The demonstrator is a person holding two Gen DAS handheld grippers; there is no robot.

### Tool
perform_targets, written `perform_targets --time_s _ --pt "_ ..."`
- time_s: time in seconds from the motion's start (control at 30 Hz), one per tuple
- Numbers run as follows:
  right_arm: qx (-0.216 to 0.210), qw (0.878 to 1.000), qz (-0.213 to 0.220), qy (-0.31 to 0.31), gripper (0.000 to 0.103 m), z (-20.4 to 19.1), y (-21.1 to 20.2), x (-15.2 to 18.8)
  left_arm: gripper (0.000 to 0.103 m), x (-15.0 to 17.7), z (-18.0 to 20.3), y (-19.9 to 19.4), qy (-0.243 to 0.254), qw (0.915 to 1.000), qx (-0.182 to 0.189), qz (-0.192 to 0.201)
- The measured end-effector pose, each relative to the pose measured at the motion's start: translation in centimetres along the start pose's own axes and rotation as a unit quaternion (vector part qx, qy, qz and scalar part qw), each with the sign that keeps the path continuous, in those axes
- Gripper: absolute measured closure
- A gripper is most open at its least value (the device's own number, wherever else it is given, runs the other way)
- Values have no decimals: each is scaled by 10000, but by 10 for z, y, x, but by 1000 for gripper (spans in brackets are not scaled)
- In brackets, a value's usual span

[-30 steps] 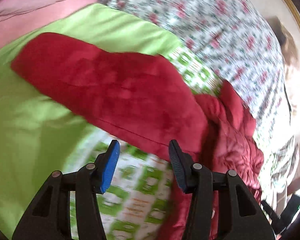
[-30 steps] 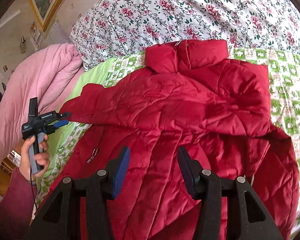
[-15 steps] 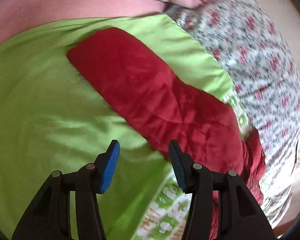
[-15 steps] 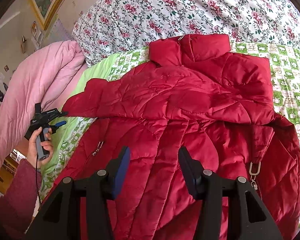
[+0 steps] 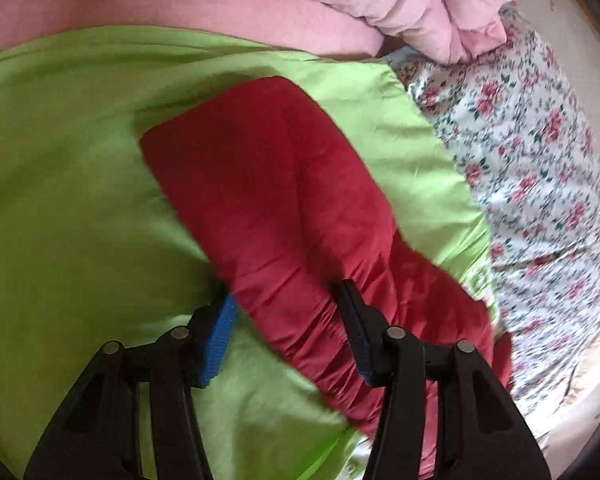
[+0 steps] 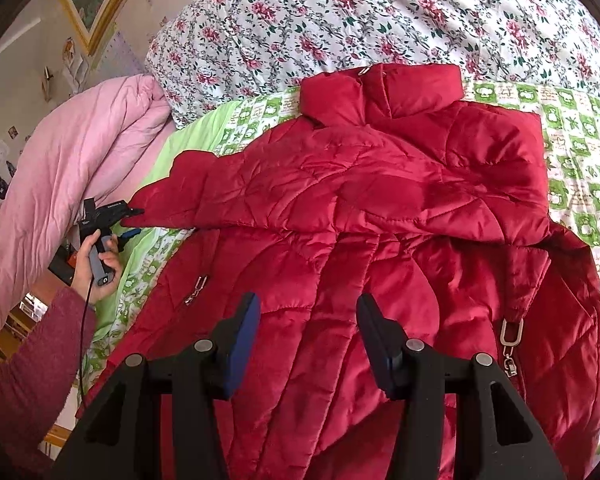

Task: Fold large clothes
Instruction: 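Grasp the sleeve cuff nearest the left tool with the left gripper, then lift the held sleeve and fold it over the jacket body with the left gripper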

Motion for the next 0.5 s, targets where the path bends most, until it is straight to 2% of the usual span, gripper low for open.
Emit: perform_targets --time_s 0.13,0.2,0.23,0.4,0.5 --pt "14 10000 -25 72 51 4 1 3 50 -1 2 2 -78 9998 186 87" --pt "9 10000 -26 93 51 5 0 5 75 0 7 3 11 9997 214 124" --pt "29 9999 -29 97 51 6 0 5 91 1 9 4 55 9996 275 62" --pt "66 9997 -26 222 51 14 0 10 96 9 27 -14 350 9983 440 179" --pt "110 9994 -64 336 51 22 3 13 96 20 49 -38 639 9951 699 289"
Point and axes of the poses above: each gripper's, at about its wrist camera, not at the fingertips, and y roughly the way its jaws point, z to its right, x to its underside, the point moved 5 cm from there along y, roughly the way its jaws point, and after that the axes turned 12 degrees about -y, right-handed, at the moved point
